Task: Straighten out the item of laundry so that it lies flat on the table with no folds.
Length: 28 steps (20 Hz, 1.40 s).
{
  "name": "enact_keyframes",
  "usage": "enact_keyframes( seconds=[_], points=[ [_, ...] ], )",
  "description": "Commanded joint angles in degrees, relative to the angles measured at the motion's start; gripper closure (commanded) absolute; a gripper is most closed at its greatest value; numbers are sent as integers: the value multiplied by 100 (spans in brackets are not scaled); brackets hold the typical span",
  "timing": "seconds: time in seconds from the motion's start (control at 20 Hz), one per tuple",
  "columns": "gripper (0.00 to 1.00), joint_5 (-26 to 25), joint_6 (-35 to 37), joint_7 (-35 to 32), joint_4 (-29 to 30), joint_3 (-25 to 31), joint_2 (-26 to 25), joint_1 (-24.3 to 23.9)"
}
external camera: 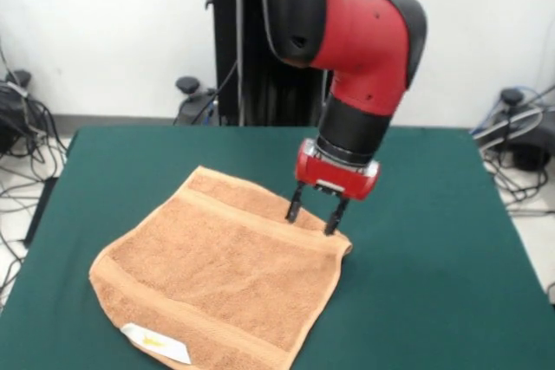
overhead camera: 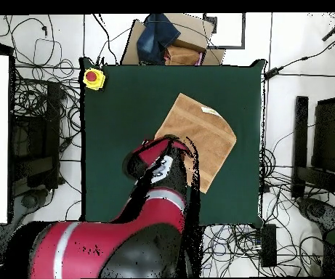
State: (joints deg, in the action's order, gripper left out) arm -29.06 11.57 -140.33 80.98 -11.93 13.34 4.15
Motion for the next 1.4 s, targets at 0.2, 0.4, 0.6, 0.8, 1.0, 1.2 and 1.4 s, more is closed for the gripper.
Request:
enact_keyframes(
  seconds=[0.2, 0.4, 0.6, 0.8, 1.0, 1.2, 1.4],
  points=[
    [0, 1092, 2021, -2030, -1300, -1833, -1822, 495],
    [0, 1352, 1846, -2175, -1596, -1992, -2119, 407],
    [0, 1776, 1444, -2138, -1731, -1660, -2006, 304],
    [0, 2005, 1170, -1886, -1778, -1487, -1927, 249],
    [0, 2227, 641, -1775, -1771, -1341, -1927, 174],
    [0, 2462, 599, -1594, -1770, -1289, -1897, 165],
    [0, 2586, 455, -1263, -1574, -1088, -1692, 113]
  ],
)
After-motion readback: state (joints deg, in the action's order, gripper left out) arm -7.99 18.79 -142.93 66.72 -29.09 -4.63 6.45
